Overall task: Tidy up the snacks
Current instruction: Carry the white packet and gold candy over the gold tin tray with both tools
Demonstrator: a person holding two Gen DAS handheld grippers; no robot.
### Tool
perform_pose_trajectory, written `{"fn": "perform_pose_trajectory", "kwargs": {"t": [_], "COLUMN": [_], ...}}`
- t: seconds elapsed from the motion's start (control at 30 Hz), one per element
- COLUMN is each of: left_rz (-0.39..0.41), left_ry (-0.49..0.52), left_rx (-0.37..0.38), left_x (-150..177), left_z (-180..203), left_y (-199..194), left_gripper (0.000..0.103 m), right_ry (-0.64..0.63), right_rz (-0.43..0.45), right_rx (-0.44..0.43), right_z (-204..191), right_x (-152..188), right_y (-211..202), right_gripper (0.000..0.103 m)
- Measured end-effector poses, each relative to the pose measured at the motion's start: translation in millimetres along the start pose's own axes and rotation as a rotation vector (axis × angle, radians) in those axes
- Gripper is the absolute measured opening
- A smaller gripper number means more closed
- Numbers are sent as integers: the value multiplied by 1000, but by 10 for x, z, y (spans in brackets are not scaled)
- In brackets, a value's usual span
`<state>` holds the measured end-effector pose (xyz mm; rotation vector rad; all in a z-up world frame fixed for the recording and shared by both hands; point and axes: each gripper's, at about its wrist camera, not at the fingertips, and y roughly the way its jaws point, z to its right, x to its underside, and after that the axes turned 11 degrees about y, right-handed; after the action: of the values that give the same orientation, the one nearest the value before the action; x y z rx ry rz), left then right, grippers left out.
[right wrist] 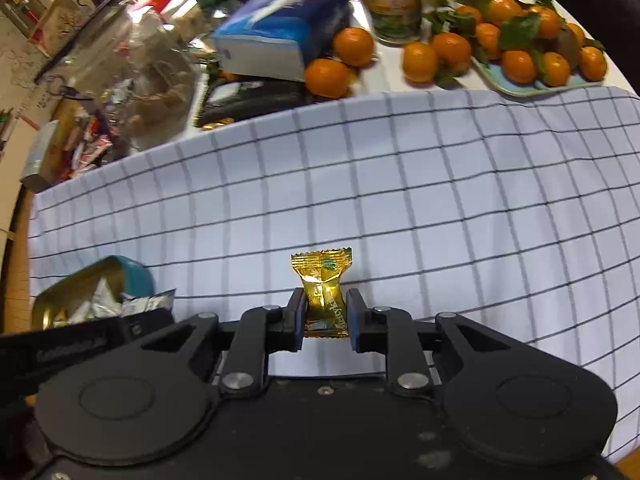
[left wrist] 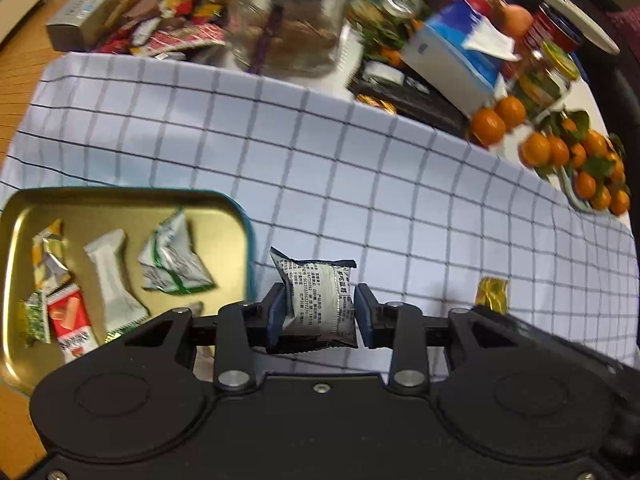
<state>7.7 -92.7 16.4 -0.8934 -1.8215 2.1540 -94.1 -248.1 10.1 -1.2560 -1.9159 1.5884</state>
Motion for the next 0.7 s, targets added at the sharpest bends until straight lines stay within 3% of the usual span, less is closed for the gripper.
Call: {"fn": "perform_pose_trajectory", "kwargs": {"t": [0.17,0.7], "left_rz": [32,-10], "left_ry": [-36,-70], "left_rx": [-83,-150], "left_x": [-47,112], "left_z": [-144,-463], "left_y": [-24,35], "left_gripper": [45,45], "right_ry": [-32,-79], "right_rz": [-17,-76], "right_rx": [-58,-91], "right_z": [-289,-608], "right_x": [91,259], "right_y": [-49,3], "right_gripper": [23,23]}}
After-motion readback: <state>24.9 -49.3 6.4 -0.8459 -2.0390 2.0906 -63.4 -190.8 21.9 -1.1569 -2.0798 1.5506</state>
